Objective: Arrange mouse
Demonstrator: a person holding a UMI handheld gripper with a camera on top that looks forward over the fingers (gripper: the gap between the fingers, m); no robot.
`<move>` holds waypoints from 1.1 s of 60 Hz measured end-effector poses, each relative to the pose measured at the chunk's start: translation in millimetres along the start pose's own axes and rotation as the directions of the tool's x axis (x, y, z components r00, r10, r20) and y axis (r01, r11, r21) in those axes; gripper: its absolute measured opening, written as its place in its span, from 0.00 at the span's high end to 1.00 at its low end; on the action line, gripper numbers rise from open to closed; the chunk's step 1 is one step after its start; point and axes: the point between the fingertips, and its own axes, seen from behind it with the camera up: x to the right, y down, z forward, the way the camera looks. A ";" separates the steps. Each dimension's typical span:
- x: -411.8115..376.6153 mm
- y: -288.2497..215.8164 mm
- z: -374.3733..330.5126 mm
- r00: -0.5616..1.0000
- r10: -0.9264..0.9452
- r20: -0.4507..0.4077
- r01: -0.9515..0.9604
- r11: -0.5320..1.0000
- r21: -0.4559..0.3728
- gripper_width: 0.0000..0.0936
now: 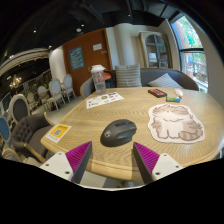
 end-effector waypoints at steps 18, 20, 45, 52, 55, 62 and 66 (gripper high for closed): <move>-11.9 -39.3 99.3 0.998 0.010 -0.066 -0.015 0.997 -0.076 0.11; -14.6 -43.2 107.4 0.998 -0.008 -0.068 0.003 0.997 -0.078 0.16; -16.7 -69.5 100.4 0.995 -0.099 0.004 0.099 0.995 -0.027 0.57; 36.3 -135.7 57.0 0.990 -0.117 -0.073 0.124 0.987 0.100 0.57; 72.3 -160.1 37.4 0.985 -0.097 -0.141 0.116 0.983 0.139 0.57; 178.5 -157.0 18.2 0.944 -0.088 -0.319 0.124 0.988 0.095 0.57; 223.5 -120.0 23.3 0.929 -0.069 -0.363 0.083 0.996 0.024 0.58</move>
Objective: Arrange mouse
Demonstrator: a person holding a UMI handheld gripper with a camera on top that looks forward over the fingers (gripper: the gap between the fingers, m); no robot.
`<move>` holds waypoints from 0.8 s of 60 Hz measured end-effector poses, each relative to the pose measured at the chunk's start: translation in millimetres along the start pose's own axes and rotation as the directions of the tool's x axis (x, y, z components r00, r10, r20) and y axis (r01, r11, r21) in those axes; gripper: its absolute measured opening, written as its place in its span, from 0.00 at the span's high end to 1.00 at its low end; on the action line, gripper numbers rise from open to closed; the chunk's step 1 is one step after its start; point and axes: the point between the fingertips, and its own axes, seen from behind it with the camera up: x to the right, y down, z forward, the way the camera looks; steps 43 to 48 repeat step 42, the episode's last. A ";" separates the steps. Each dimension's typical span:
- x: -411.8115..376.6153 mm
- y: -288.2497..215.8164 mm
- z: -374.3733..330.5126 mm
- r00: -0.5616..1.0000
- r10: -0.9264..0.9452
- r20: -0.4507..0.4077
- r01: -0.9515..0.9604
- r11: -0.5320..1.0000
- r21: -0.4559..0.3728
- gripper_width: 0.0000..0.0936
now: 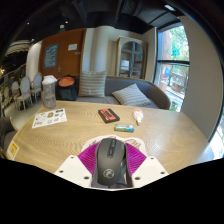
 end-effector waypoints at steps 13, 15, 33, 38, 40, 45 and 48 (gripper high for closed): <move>23.9 53.2 41.6 0.998 0.060 -0.014 -0.061 0.984 -0.166 0.52; 27.0 60.7 42.7 0.999 0.053 0.001 -0.052 0.982 -0.181 0.48; 28.2 37.8 -35.4 0.990 0.068 0.125 -0.062 0.997 -0.047 0.08; 31.1 36.8 -76.8 0.986 0.068 0.155 -0.070 0.997 0.011 0.08; 33.5 41.1 -91.8 0.983 0.071 0.172 -0.077 0.997 0.027 0.08; 35.0 46.3 -106.3 0.979 0.075 0.191 -0.084 0.996 0.041 0.08; 35.0 46.3 -106.3 0.979 0.075 0.191 -0.084 0.996 0.041 0.08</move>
